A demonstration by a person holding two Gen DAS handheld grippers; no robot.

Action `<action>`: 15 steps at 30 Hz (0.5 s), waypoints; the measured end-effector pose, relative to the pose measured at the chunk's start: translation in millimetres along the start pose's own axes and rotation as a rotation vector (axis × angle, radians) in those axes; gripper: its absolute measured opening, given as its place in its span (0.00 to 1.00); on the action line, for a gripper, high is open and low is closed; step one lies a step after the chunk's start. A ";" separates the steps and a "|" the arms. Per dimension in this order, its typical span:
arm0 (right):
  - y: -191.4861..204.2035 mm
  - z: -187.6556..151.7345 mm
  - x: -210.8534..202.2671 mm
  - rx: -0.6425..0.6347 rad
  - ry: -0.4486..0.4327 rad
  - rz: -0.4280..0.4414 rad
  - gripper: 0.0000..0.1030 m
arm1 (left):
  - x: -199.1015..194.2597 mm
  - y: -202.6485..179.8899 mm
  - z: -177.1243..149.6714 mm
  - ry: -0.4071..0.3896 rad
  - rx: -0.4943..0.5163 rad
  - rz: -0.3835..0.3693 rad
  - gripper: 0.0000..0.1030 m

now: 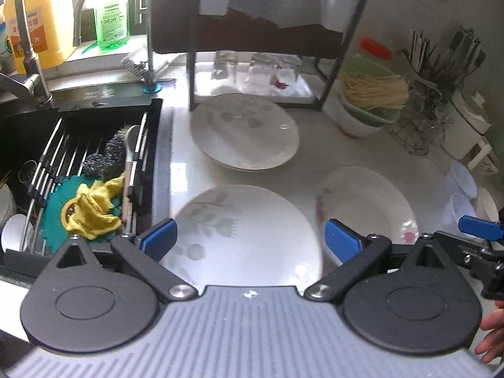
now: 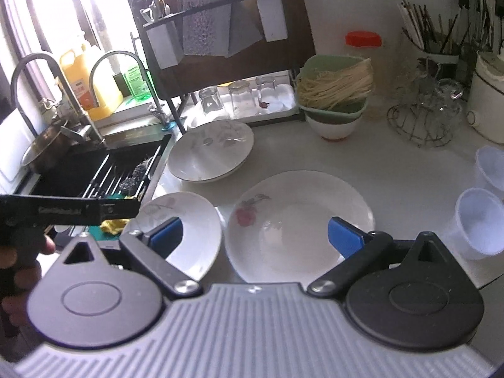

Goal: Organize plates and bowls
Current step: 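Move both grippers to the leaf-pattern plate rim and close them together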

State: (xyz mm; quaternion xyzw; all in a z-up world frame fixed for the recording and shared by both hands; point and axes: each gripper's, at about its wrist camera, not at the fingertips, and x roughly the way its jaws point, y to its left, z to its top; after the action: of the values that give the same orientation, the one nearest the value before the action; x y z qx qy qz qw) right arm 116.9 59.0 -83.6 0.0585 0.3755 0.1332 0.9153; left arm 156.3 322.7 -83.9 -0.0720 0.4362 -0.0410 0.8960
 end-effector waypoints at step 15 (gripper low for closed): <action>39.0 -18.3 57.2 0.172 0.141 0.042 0.68 | 45.1 66.4 -11.4 0.065 -0.002 -0.066 0.78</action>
State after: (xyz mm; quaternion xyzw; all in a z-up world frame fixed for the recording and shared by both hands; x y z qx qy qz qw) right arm 135.2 113.0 -127.0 0.1352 0.4476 0.1235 0.8753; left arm 175.8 380.9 -136.8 -0.0861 0.4626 -0.0724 0.8794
